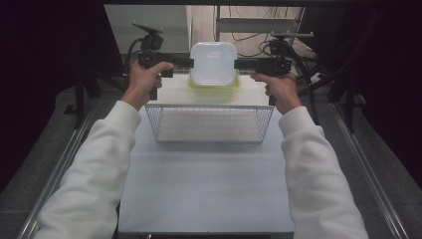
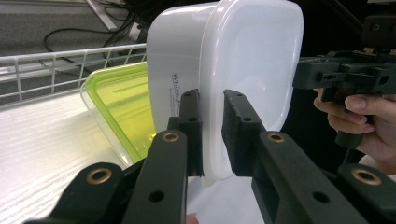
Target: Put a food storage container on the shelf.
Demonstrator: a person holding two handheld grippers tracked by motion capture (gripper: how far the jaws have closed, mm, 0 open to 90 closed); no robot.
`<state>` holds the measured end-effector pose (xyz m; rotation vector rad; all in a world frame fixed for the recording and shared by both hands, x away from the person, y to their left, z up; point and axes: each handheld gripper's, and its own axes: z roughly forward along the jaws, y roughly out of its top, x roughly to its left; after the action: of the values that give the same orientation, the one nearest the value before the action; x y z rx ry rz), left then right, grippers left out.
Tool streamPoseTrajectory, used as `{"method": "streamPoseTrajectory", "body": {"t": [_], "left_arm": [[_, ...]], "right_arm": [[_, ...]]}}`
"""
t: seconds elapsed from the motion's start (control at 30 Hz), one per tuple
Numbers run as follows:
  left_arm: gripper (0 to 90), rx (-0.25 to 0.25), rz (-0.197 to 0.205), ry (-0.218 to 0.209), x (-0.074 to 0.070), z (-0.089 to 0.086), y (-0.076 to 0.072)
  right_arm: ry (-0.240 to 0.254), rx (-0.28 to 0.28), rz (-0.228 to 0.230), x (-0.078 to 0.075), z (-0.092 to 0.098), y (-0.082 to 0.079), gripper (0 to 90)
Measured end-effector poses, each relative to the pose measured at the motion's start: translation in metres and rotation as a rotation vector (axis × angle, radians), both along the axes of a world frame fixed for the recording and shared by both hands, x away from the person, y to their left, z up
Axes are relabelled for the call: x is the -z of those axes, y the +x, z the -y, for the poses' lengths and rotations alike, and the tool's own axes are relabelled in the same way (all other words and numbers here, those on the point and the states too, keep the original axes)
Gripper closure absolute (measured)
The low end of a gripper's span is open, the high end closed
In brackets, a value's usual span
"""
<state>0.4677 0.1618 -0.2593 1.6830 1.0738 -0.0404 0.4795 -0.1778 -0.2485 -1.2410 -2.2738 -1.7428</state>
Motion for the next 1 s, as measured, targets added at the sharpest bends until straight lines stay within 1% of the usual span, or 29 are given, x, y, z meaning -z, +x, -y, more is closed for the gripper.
{"method": "streamPoseTrajectory", "body": {"t": [0.13, 0.17, 0.23, 0.3, 0.37, 0.4, 0.5, 0.63, 0.73, 0.83, 1.0], "left_arm": [[78.1, -0.012, -0.024, -0.011, 0.005, 0.000, 0.007], [78.2, -0.012, -0.029, -0.025, 0.005, -0.001, 0.008], [78.3, -0.014, -0.042, -0.048, 0.006, -0.002, 0.011], [78.6, -0.018, -0.058, -0.070, 0.007, -0.004, 0.013], [78.8, -0.020, -0.077, -0.092, 0.007, -0.005, 0.016], [78.9, -0.022, -0.085, -0.101, 0.008, -0.005, 0.017], [78.9, -0.025, -0.102, -0.110, 0.007, -0.006, 0.021], [78.9, -0.029, -0.145, -0.131, 0.007, -0.006, 0.028], [78.7, -0.035, -0.165, -0.145, 0.007, -0.006, 0.033], [78.2, -0.039, -0.195, -0.172, 0.010, -0.008, 0.038], [77.7, -0.043, -0.227, -0.215, 0.014, -0.010, 0.045]], "right_arm": [[0.004, 0.008, -0.015, 0.004, 0.000, 0.005, 78.4], [0.004, 0.007, -0.020, 0.005, 0.000, 0.007, 78.3], [0.023, 0.009, -0.036, 0.007, 0.001, 0.011, 78.5], [0.039, 0.022, -0.071, 0.008, 0.000, 0.014, 78.6], [0.055, 0.028, -0.096, 0.009, 0.001, 0.017, 78.5], [0.062, 0.033, -0.104, 0.009, 0.001, 0.019, 78.4], [0.083, 0.042, -0.135, 0.011, 0.003, 0.023, 77.8], [0.106, 0.053, -0.170, 0.012, 0.004, 0.029, 77.1], [0.124, 0.065, -0.194, 0.013, 0.005, 0.034, 76.4], [0.147, 0.074, -0.224, 0.015, 0.005, 0.041, 76.1], [0.174, 0.087, -0.276, 0.017, 0.005, 0.049, 76.2]]}}
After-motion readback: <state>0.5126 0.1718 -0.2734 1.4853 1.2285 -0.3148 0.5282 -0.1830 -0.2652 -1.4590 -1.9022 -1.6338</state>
